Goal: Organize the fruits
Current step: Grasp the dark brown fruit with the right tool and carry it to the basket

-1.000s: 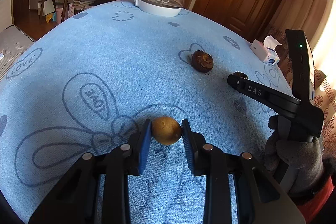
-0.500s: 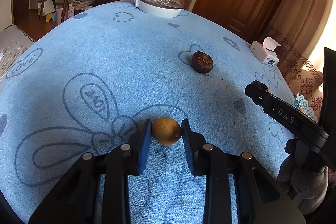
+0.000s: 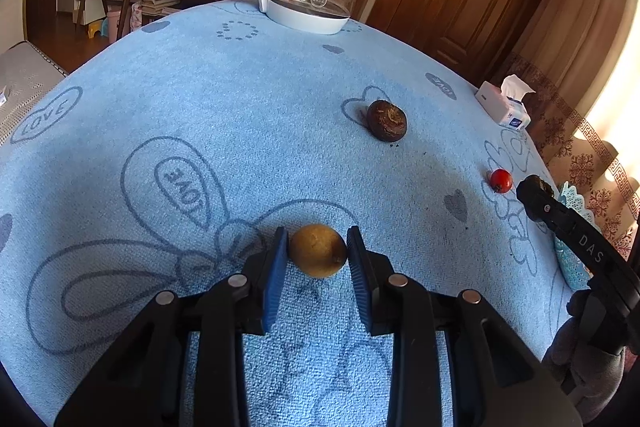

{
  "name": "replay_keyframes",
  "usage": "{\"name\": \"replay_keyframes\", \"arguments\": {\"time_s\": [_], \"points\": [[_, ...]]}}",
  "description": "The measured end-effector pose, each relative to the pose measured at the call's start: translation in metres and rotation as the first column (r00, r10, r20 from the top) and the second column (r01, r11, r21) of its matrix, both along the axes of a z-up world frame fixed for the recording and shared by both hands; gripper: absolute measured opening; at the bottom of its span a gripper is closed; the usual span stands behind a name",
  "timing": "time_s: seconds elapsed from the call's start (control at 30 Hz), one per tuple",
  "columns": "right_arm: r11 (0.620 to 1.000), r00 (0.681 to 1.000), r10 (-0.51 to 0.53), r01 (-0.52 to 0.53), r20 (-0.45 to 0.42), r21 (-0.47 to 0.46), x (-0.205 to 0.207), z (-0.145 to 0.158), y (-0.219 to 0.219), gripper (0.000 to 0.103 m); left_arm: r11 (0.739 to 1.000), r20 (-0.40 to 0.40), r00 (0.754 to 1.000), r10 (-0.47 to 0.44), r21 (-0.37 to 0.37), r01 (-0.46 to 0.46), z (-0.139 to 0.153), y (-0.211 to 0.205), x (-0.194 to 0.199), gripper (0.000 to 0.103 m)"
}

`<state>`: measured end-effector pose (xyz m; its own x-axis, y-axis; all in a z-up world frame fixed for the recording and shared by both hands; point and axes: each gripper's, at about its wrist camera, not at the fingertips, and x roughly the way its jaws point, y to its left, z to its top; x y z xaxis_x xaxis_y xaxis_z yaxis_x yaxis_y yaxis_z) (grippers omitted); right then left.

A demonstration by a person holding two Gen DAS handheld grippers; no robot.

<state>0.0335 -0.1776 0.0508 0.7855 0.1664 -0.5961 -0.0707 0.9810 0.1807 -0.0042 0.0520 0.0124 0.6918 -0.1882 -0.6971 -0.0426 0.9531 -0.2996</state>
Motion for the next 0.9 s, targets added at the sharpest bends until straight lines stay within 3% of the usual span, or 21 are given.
{"name": "replay_keyframes", "arguments": {"time_s": [0.4,0.9], "points": [[0.999,0.998,-0.039,0.037,0.051,0.037,-0.013,0.009,-0.015,0.044,1.0,0.011,1.0,-0.006,0.003,0.006,0.0,-0.002,0.0,0.029],[0.97,0.967,-0.232,0.222,0.106,0.1,-0.042,0.025,-0.085,0.044,1.0,0.02,1.0,0.006,0.007,-0.006,0.002,0.0,-0.003,0.029]]}}
